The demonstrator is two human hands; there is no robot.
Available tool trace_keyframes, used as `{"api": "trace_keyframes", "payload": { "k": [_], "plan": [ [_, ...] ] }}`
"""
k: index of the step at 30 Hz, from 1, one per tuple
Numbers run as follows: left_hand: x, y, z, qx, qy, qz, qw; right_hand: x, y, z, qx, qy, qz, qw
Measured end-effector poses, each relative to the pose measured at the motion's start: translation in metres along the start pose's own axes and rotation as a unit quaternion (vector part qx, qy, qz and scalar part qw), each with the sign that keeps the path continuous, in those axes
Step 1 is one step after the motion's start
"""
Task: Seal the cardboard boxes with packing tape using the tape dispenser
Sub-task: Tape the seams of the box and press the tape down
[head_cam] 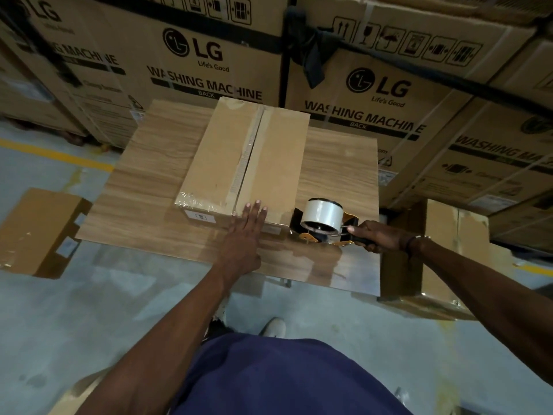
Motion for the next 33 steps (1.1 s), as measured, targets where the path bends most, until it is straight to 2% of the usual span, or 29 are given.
{"api": "trace_keyframes", "payload": {
  "k": [14,18,22,26,29,33],
  "plan": [
    [0.001,0.000,0.003,-0.011,0.010,0.003,1.000,-0.010,-0.027,0.019,0.032,0.078,0.016,0.996],
    [0.001,0.001,0.001,-0.011,0.003,0.003,1.000,-0.009,-0.024,0.024,0.030,0.085,-0.002,0.996],
    [0.002,-0.001,0.002,-0.008,0.000,0.003,1.000,-0.031,-0.024,-0.008,0.084,0.178,-0.099,0.975],
    [0.003,-0.001,0.002,-0.006,0.005,-0.001,1.000,-0.033,-0.015,-0.043,0.089,0.156,-0.212,0.961],
    [0.003,-0.001,0.000,-0.015,0.003,-0.012,1.000,-0.025,-0.014,-0.034,0.068,0.155,-0.317,0.933],
    [0.001,0.000,0.000,-0.003,-0.004,-0.011,1.000,-0.011,-0.033,-0.037,0.089,0.191,-0.399,0.893]
  ]
}}
Point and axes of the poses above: each hand's wrist, its own y-axis away from the middle knuckle, its own x-axis out of the palm, z = x × y, the point moved 8 cm from there along -y, towards the middle knuckle, and after that the axes turned 7 degrees about y, right-handed, at the moved point
